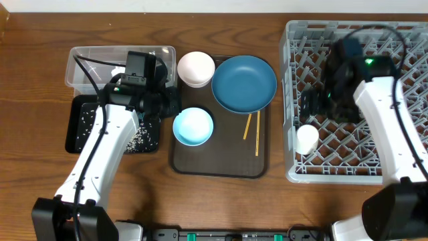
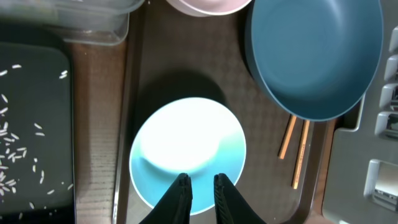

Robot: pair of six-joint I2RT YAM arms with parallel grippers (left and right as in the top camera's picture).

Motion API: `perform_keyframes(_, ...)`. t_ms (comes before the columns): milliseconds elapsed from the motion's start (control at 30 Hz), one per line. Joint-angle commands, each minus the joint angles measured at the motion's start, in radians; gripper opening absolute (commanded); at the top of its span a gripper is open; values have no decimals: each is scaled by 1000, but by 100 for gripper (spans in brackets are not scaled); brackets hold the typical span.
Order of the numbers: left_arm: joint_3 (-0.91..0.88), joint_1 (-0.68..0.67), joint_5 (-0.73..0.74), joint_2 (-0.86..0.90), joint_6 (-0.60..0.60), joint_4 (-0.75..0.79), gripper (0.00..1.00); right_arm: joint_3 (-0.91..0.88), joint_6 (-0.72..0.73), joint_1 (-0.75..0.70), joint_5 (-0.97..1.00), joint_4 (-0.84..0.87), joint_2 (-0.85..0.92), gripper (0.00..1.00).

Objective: Sort waste into correct bins and load items into the dishwasher rack
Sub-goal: 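Move the right gripper to the blue plate and grasp its rim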

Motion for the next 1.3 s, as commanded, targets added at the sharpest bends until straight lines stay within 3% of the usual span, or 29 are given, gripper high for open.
perform_keyframes(0, -10, 2, -13, -1, 18, 13, 17, 129, -39, 20, -68, 14, -12, 89)
perform_keyframes(100, 21, 12, -13, -13, 28, 12, 17, 192, -38, 85, -85, 90, -12, 82)
perform_keyframes(367, 53, 68, -69, -147, 97, 0, 42, 181, 64, 325, -85, 329, 50, 73)
perform_keyframes(500, 53, 119, -137, -208, 96, -39, 52, 181, 172, 402, 14, 377, 121, 61)
perform_keyframes(633, 53, 161, -178, -222, 97, -68, 59, 181, 307, 410, 173, 377, 201, 49)
perform_keyframes(767, 53, 171, -178, -208, 97, -74, 72, 181, 370, 396, 220, 350, 264, 48)
perform_keyframes(967, 53, 171, -178, -198, 97, -74, 80, 181, 435, 395, 340, 263, 318, 46)
perform_keyframes(1267, 53, 171, -178, -198, 97, -74, 84, 111, 454, 393, 348, 269, 341, 36)
